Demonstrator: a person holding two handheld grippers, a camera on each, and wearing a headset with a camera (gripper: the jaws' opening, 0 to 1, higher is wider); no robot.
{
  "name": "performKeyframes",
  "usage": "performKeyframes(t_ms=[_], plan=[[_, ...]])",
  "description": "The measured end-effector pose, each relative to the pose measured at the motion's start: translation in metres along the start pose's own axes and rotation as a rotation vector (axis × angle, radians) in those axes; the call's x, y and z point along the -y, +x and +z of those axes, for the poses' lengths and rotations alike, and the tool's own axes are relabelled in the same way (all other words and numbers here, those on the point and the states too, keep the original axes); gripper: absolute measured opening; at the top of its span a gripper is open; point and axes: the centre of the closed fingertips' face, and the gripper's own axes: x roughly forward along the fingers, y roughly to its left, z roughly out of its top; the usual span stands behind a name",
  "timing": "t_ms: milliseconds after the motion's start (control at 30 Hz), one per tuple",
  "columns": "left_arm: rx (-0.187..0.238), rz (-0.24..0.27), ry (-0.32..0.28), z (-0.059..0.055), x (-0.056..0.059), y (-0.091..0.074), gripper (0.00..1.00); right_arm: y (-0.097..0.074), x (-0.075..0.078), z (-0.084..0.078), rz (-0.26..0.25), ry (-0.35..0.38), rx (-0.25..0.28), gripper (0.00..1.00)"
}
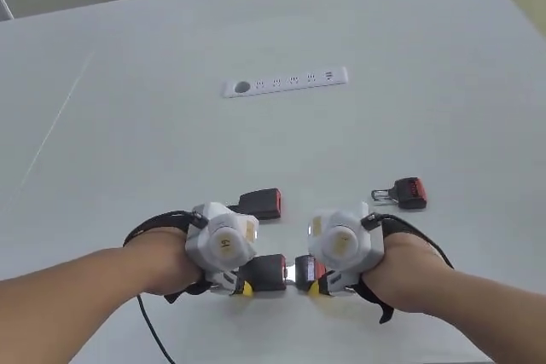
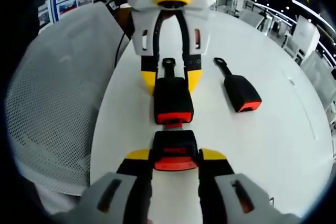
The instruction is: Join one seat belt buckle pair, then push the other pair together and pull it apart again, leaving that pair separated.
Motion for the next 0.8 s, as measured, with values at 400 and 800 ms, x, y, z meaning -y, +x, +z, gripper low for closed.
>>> performKeyframes(t_ms=[400,800], plan=[[-0.005,-0.002,0.014,-0.0001,0.0009,0.0000,0.31,0.0033,-0.0011,0.0051,-0.008,0.002,0.006,0.31],[0.042,0.009,0.014,-0.0010,0.0007,-0.0023,0.31,0.0025,0.0026,0.0004,-0.012,-0.036,-0.018,0.31]])
